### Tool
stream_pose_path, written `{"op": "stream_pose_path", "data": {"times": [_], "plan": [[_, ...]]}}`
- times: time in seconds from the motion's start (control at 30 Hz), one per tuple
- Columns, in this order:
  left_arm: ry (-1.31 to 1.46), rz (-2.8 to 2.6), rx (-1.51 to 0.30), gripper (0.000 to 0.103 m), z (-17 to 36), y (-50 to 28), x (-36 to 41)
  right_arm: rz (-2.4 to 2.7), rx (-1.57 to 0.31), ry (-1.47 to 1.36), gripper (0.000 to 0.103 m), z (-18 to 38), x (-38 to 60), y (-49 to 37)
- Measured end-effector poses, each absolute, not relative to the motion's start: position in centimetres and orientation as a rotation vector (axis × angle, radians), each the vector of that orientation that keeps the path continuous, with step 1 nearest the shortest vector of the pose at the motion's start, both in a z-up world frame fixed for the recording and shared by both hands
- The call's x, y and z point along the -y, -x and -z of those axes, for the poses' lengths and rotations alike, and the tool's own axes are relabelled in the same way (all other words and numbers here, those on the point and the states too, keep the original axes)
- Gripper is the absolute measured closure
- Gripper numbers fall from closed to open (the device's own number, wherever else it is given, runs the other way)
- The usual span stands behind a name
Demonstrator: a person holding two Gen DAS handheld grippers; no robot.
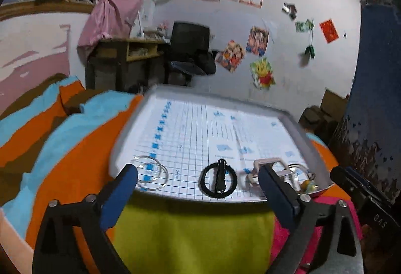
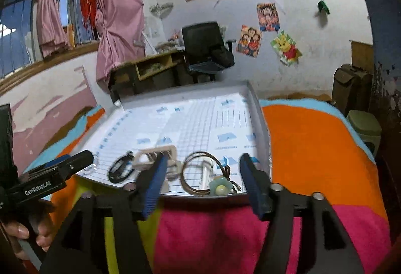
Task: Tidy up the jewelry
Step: 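Lift both tools from the tray back over the bedspread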
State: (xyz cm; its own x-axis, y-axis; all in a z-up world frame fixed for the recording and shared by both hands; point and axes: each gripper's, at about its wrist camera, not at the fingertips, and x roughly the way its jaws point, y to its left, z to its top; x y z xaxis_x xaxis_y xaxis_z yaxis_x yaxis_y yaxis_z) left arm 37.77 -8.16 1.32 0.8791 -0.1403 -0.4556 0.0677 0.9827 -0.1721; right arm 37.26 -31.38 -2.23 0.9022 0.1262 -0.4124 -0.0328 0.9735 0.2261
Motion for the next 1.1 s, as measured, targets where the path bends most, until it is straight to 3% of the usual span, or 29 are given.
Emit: {"op": "stream_pose_path", "data": {"times": [0.17, 0.33, 0.57, 1.1], "plan": [[0.146, 0.09, -0.392, 0.0, -3.6, -32.8, 6.8, -0.097, -0.392, -0.236, 0.011, 0.2, 30.6, -33.6], [0.13, 0.071, -0.338, 0.0, -5.4, -28.3, 5.4, -0.108, -0.339, -0.237, 0.003, -1.5, 30.0, -30.1], [0.138, 0.059, -0.309, 0.0, -6.7, -23.2, 3.8, -0.076, -0.206, -0.196, 0.001, -3.6, 28.9, -23.0], [0.132, 0.015, -0.286, 0.0, -5.4, -11.4, 0.0, -0.088, -0.166, -0.157, 0.001, -3.5, 25.6, -9.6]]}}
